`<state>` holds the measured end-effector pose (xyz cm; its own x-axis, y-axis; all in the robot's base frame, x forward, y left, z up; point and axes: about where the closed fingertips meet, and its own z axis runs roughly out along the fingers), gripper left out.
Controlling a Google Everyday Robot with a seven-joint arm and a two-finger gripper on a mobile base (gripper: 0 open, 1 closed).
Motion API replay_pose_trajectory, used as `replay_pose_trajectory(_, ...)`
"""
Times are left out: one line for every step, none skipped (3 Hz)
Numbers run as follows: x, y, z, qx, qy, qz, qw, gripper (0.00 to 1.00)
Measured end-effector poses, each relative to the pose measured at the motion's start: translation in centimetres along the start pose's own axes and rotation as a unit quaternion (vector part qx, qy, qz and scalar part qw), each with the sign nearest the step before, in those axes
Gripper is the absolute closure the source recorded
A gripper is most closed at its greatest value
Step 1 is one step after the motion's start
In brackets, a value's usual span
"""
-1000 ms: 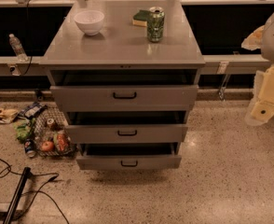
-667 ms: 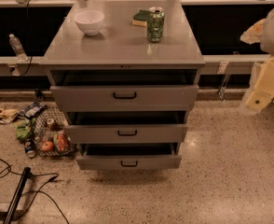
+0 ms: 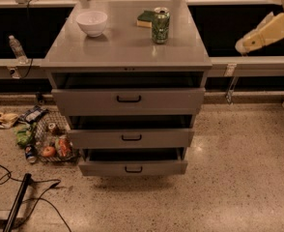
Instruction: Place green can into white bowl
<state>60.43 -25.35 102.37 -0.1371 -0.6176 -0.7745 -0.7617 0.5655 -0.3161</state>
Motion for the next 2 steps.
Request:
replay_pose_trajectory(-1.3,-3.5,2.4,0.018,-0.087,0.042,0.9951,0.0)
replay_pose_trajectory(-1.0,-1.9,3.1,0.016,-0.071,0.059,0.9956,0.0)
